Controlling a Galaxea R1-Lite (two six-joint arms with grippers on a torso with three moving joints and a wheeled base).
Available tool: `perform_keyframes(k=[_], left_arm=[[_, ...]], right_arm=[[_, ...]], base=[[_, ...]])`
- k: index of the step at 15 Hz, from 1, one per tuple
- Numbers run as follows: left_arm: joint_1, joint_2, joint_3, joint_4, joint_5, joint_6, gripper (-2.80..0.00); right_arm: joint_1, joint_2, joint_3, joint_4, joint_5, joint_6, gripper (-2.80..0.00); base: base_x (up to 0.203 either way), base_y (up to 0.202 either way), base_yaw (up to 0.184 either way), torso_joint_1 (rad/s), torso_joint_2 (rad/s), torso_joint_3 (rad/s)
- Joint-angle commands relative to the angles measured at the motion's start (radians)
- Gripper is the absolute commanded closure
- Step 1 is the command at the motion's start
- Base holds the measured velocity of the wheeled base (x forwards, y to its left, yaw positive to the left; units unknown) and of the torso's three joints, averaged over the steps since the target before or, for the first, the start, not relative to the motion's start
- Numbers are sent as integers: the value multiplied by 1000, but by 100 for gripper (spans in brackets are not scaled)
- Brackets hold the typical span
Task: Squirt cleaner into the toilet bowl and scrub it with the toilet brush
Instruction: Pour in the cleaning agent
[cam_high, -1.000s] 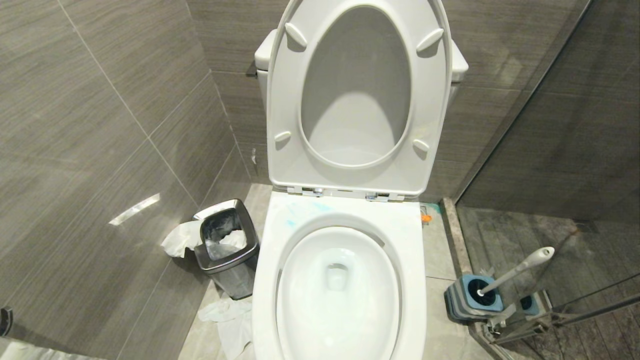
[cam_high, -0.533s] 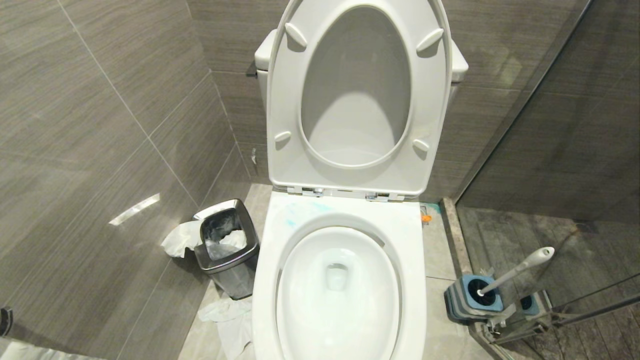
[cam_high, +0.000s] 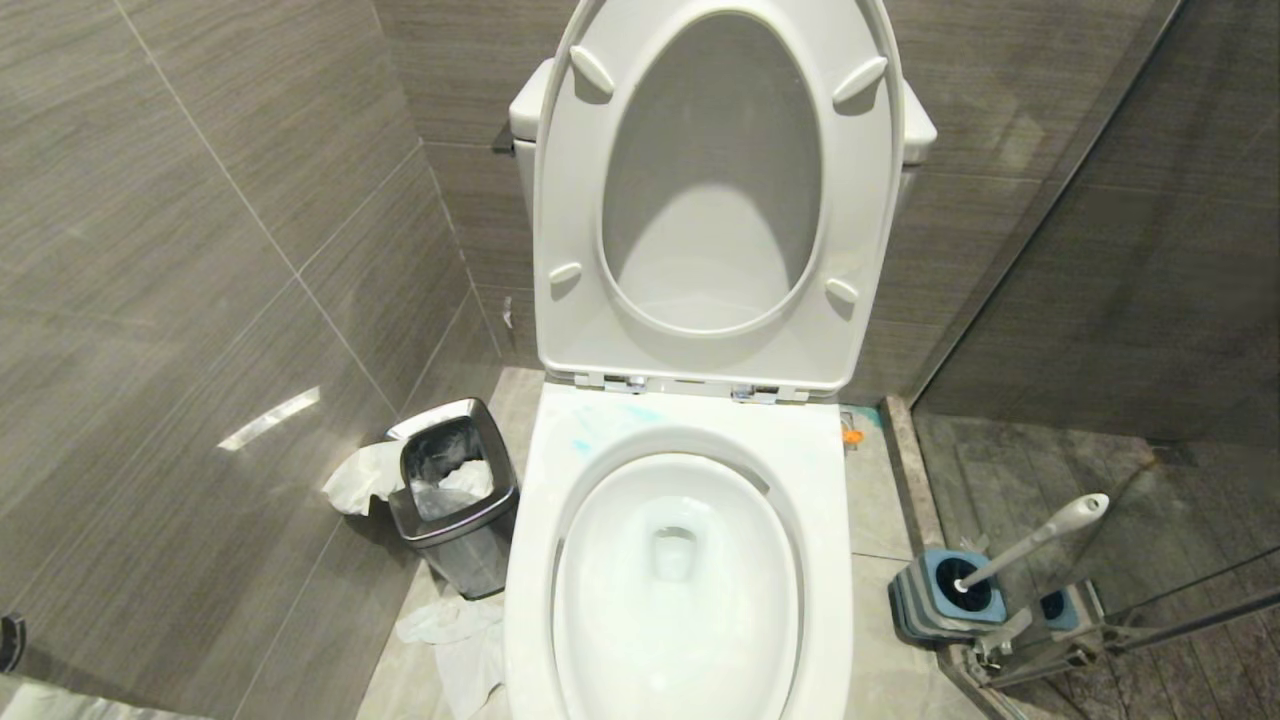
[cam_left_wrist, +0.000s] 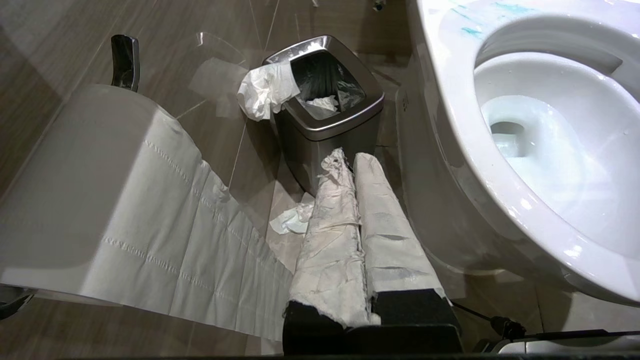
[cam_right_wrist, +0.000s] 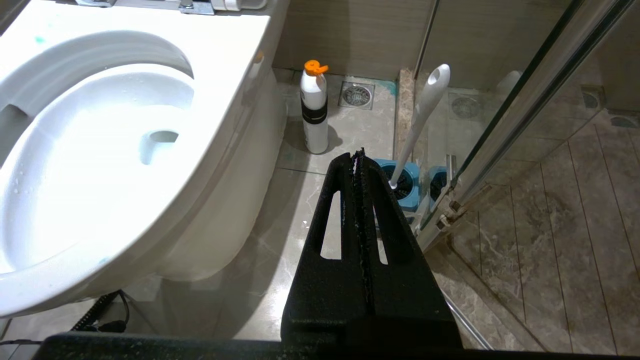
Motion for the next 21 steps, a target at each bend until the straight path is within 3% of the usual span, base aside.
perform_keyframes(k=[1, 21], left_arm=[[0, 2, 2, 0, 1, 0, 0], [0, 2, 2, -1, -1, 8, 0]], right_arm=[[0, 0, 0, 0, 0, 0, 0], [0, 0, 0, 0, 2, -4, 0]], base=[[0, 0, 0, 0, 0, 0], [0, 0, 0, 0, 0, 0]])
